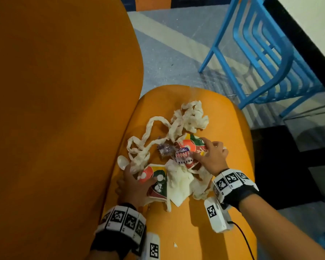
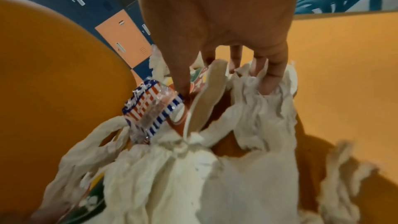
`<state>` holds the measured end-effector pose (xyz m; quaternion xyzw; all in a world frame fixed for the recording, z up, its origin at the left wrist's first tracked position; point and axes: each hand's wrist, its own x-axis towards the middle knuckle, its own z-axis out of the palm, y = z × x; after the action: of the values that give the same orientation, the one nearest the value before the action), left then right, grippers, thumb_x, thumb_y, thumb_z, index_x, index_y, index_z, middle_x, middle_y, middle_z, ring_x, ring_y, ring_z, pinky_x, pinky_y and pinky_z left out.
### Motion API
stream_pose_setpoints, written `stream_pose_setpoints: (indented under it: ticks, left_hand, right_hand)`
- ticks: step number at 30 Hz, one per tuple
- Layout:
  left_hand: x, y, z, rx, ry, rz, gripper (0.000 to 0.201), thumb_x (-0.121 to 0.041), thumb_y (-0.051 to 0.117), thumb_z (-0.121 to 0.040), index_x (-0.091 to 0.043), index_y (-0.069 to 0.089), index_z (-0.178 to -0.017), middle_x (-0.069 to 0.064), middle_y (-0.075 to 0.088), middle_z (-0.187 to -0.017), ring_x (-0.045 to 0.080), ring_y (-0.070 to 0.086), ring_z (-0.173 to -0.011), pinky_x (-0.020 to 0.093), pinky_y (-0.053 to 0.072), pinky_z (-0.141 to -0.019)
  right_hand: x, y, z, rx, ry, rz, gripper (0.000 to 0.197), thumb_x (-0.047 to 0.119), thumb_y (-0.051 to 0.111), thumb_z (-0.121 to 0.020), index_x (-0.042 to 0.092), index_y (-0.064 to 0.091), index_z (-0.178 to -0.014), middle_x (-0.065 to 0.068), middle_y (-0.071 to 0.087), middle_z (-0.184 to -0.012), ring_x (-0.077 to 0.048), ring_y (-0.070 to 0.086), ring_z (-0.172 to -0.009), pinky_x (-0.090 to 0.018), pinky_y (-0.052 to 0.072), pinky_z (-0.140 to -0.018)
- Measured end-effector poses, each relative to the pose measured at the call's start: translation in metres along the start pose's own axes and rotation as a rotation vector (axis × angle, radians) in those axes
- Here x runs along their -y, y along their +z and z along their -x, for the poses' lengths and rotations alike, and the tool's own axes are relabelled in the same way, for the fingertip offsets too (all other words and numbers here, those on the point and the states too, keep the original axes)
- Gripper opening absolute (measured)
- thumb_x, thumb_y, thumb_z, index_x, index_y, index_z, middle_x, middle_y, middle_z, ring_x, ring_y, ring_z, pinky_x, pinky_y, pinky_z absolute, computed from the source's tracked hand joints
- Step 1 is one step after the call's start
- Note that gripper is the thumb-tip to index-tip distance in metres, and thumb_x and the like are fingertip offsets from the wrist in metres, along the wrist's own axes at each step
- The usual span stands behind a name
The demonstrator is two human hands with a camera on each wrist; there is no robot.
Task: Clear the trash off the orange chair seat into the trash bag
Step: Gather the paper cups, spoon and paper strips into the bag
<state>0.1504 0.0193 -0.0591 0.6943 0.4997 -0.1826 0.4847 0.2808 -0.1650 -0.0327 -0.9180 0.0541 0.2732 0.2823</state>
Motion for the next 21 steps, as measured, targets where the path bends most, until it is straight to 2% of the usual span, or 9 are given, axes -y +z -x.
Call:
stream_pose_setpoints:
  ticks: [3,7,10,13,15,16,18,19,21]
  left_hand:
    - [0.002,0.009,0.005,-0.021,-0.040,0.065,0.111,-0.035,0.085,-0.056,-0.023,0.018,-0.144,0.016,0.027,-0.150,0.037,0.031,-0.135,0.055,0.032,-0.110]
    - [0.003,0.018,0.012,-0.090,-0.051,0.105,0.107,-0.025,0.086,-0.057,-0.013,0.020,-0.141,0.016,0.033,-0.146,0.036,0.036,-0.132,0.050,0.036,-0.107]
    - [0.003,0.021,0.015,-0.037,-0.095,0.150,0.104,-0.021,0.084,-0.060,-0.008,0.020,-0.140,0.018,0.039,-0.144,0.037,0.043,-0.128,0.045,0.040,-0.104]
    - [0.002,0.013,0.014,0.050,-0.145,0.162,0.084,-0.019,0.081,-0.066,-0.004,0.035,-0.135,0.018,0.051,-0.136,0.032,0.054,-0.112,0.039,0.047,-0.088]
    - [0.001,0.007,0.014,0.119,-0.150,0.195,0.071,-0.016,0.079,-0.068,-0.005,0.046,-0.129,0.017,0.058,-0.129,0.028,0.056,-0.098,0.036,0.051,-0.076]
    - [0.002,0.004,0.013,0.137,-0.153,0.202,0.069,-0.015,0.079,-0.068,-0.007,0.048,-0.129,0.016,0.059,-0.128,0.029,0.058,-0.099,0.038,0.053,-0.078]
    - [0.002,-0.001,0.013,0.142,-0.149,0.208,0.070,-0.014,0.080,-0.067,-0.008,0.049,-0.129,0.017,0.060,-0.128,0.034,0.060,-0.106,0.046,0.053,-0.089]
    - [0.002,-0.004,0.014,0.129,-0.135,0.215,0.070,-0.013,0.080,-0.066,-0.009,0.049,-0.129,0.018,0.060,-0.128,0.035,0.061,-0.108,0.047,0.053,-0.091]
    - [0.001,-0.010,0.016,0.090,-0.104,0.241,0.072,-0.013,0.081,-0.065,-0.010,0.049,-0.129,0.017,0.060,-0.128,0.035,0.061,-0.108,0.048,0.053,-0.092]
  right_hand:
    - [-0.002,0.007,0.005,0.070,0.016,0.009,0.062,0.038,0.069,-0.076,0.015,0.044,-0.129,-0.015,0.037,-0.127,-0.034,0.030,-0.120,-0.038,0.033,-0.098]
    - [-0.006,0.020,0.022,0.100,0.009,-0.006,0.057,0.033,0.073,-0.073,0.007,0.046,-0.116,-0.008,0.038,-0.109,-0.030,0.039,-0.112,-0.033,0.036,-0.085]
    - [-0.012,0.032,0.040,0.160,0.025,-0.254,0.044,0.020,0.077,-0.071,0.010,0.043,-0.097,-0.011,0.050,-0.103,-0.023,0.054,-0.089,-0.035,0.048,-0.074]
    - [-0.019,0.037,0.048,0.198,0.103,-0.452,0.036,0.011,0.076,-0.071,0.013,0.045,-0.089,-0.013,0.060,-0.098,-0.028,0.059,-0.087,-0.043,0.052,-0.080]
    - [-0.024,0.033,0.048,0.138,0.114,-0.517,0.031,0.010,0.077,-0.070,0.017,0.047,-0.077,-0.015,0.063,-0.092,-0.029,0.060,-0.082,-0.048,0.052,-0.081]
    - [-0.025,0.029,0.048,0.098,0.116,-0.551,0.031,0.010,0.077,-0.070,0.018,0.048,-0.074,-0.018,0.064,-0.090,-0.030,0.062,-0.080,-0.051,0.052,-0.080]
    - [-0.028,0.020,0.049,0.030,0.124,-0.645,0.028,0.009,0.075,-0.071,0.019,0.049,-0.074,-0.022,0.068,-0.094,-0.036,0.065,-0.083,-0.055,0.054,-0.081]
    - [-0.028,0.015,0.051,0.006,0.123,-0.692,0.027,0.007,0.074,-0.072,0.020,0.050,-0.076,-0.022,0.068,-0.098,-0.037,0.066,-0.085,-0.054,0.055,-0.080]
    - [-0.027,0.006,0.056,-0.008,0.103,-0.783,0.028,0.003,0.070,-0.075,0.020,0.050,-0.085,-0.016,0.068,-0.098,-0.030,0.067,-0.082,-0.044,0.059,-0.073]
